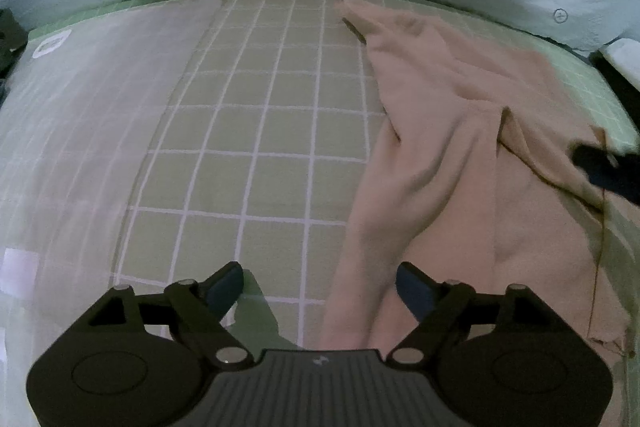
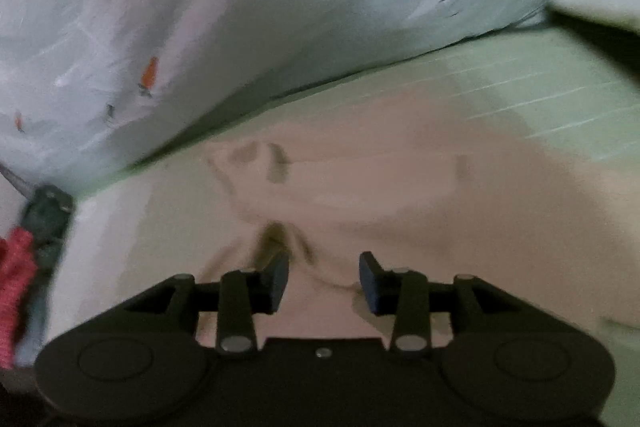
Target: Fold clothes
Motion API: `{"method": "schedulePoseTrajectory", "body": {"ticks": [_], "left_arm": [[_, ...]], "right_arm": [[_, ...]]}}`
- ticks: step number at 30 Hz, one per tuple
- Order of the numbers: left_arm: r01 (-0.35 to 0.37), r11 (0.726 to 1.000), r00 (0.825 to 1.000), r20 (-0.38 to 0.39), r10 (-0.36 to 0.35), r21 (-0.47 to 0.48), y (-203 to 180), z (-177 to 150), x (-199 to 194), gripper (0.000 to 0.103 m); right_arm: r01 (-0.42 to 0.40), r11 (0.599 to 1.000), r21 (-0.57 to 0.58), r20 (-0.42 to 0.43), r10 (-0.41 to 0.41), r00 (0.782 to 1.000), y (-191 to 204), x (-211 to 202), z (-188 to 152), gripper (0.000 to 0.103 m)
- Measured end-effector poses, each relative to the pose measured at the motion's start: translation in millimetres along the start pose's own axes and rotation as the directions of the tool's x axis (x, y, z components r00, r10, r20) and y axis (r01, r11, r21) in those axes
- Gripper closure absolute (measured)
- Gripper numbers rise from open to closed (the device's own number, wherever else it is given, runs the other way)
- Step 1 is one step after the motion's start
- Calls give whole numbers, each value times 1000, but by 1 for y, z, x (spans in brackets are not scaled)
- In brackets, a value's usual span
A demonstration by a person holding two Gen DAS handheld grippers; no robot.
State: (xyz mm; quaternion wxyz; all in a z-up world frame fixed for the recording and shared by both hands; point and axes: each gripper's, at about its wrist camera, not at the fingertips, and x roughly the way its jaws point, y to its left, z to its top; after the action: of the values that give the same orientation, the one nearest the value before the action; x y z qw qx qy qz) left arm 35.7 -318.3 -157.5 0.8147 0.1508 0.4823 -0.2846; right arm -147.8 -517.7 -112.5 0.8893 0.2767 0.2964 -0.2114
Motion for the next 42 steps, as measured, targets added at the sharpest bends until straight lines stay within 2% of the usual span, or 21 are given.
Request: {"method": "schedulePoseTrajectory", "body": {"ticks": [4,7,15,18,20,22,27,30,32,35,36,37,39,41,42], "left_arm": [[1,1000,1000,-2,-1,5,1,-4,-1,13],[5,1000,1000,1,-5,12,2,-6,-1,10],[6,1000,1000,9,-6,16,3,-10,0,6],[6,1000,1000,14,-6,9,3,-12,0,6],[6,1000,1000,16,-6,-1,5,-14,-2,6],[7,1000,1000,17,-7,-12,8,-16,-5,6],[9,999,1000,22,-8,-39,13,-22,-10,7],[9,999,999,35,-7,-53,22,-27,-19,8],[11,997,999,53,-8,-70,32,-31,-29,8],[18,996,997,76,-11,-86,45,-36,-43,10],[19,996,997,80,-12,-87,48,-38,-46,12],[20,996,996,84,-12,-87,51,-40,-49,13],[26,996,996,91,-19,-85,55,-43,-55,15],[48,996,994,97,-40,-76,55,-45,-58,19],[67,995,993,103,-59,-70,54,-45,-60,22]], "right_arm": [[160,983,-86,30,-158,987,-8,-19,-23,57],[229,968,-101,17,-229,973,-16,-22,-39,54],[252,961,-114,-8,-255,967,-14,-12,-46,54],[246,955,-164,-12,-251,968,-10,-12,-49,66],[270,943,-193,-4,-276,961,-9,-13,-50,88],[278,947,-163,2,-282,959,-13,-18,-49,94],[206,969,-135,68,-199,978,-2,-47,-44,96],[75,981,-180,88,-60,994,26,-71,-43,96],[-66,972,-225,45,78,996,51,-83,-48,96],[-182,941,-285,-75,167,983,80,-76,-72,96],[-216,929,-301,-115,189,975,90,-74,-80,95],[-213,926,-311,-148,174,974,95,-71,-86,93],[-204,932,-301,-160,161,974,97,-70,-92,85],[-162,948,-275,-140,127,982,91,-73,-92,53],[-128,959,-254,-117,101,988,86,-76,-89,48]]}}
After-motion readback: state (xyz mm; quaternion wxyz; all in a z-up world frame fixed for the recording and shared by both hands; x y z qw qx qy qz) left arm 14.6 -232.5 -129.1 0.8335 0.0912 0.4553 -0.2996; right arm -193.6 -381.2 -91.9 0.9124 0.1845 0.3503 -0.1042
